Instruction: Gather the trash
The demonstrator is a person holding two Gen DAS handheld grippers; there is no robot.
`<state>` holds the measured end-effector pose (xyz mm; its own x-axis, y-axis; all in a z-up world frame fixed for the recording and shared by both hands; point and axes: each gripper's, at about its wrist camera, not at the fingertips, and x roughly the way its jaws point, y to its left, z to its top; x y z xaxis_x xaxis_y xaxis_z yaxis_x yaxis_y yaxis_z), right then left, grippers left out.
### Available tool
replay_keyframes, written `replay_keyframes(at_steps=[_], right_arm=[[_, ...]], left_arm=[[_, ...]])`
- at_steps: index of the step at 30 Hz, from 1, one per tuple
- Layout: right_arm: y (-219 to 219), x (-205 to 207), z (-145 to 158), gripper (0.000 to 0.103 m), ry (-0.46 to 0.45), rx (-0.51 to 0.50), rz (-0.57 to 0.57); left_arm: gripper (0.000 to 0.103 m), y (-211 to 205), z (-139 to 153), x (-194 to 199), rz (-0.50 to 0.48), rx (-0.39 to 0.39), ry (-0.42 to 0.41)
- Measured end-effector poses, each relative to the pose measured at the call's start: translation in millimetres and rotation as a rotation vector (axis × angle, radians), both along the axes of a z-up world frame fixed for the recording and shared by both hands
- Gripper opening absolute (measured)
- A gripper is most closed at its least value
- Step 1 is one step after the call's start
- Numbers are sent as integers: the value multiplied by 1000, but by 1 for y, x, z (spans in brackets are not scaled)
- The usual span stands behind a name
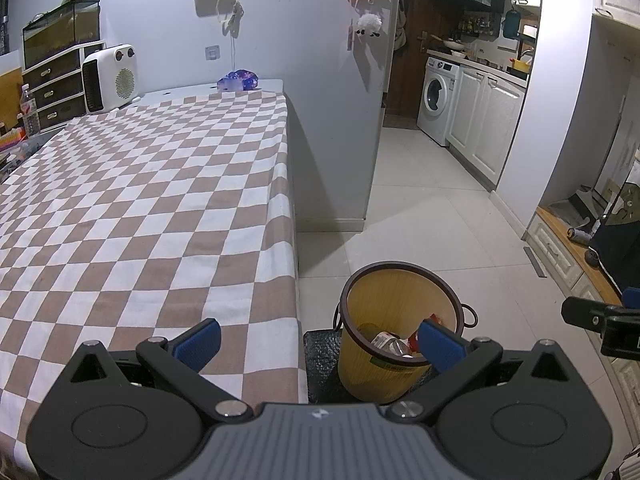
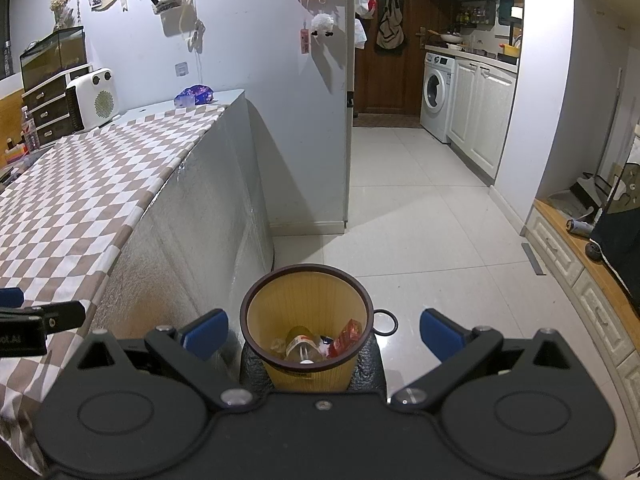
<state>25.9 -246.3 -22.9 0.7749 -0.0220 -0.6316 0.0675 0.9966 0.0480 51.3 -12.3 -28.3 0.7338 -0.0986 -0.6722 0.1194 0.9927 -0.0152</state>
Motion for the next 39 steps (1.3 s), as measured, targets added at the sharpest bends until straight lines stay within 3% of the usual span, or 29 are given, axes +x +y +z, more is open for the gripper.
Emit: replay_keyframes(at_steps=[39], right_arm=[[-3, 0, -1, 103, 2, 4, -2]], left_arm=[[103, 0, 2, 1, 2, -2, -2]])
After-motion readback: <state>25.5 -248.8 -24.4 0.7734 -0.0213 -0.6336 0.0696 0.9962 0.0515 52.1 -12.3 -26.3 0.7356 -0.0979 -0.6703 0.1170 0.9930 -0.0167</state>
